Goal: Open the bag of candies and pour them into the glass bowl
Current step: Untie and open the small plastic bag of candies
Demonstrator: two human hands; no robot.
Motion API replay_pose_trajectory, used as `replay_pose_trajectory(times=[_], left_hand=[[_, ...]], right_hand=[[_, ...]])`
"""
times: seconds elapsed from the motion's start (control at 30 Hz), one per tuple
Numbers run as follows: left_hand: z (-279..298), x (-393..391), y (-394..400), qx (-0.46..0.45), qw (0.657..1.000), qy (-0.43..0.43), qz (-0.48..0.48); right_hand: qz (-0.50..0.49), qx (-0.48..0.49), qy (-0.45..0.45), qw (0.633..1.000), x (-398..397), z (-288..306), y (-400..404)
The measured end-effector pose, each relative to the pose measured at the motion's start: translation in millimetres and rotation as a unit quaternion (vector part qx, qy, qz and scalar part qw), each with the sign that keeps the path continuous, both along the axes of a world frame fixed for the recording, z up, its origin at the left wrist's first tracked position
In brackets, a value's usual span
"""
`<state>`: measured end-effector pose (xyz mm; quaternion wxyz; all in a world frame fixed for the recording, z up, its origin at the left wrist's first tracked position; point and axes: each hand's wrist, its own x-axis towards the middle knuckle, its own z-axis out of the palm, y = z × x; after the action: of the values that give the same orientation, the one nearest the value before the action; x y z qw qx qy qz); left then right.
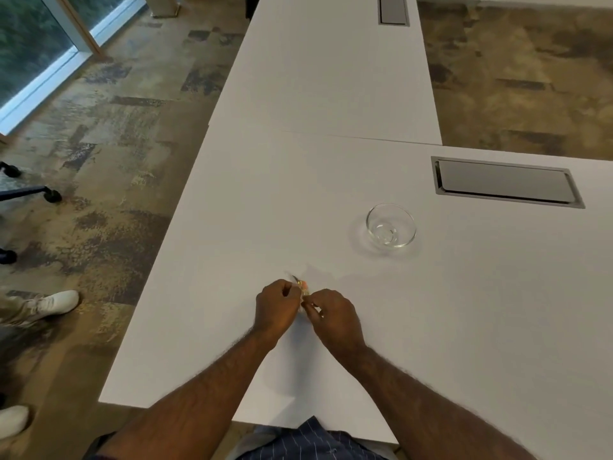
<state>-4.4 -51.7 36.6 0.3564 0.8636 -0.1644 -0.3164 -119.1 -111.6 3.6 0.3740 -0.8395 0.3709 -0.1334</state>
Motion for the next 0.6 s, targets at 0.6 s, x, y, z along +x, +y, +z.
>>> replay_pose_trajectory(times=[0.6], left_hand=[[8.8, -2.6, 11.3, 0.023, 0.995, -0.03, -0.092]], right_hand=[[-0.012, 0.241, 0.081, 0.967, 3.5, 27.3, -14.0]])
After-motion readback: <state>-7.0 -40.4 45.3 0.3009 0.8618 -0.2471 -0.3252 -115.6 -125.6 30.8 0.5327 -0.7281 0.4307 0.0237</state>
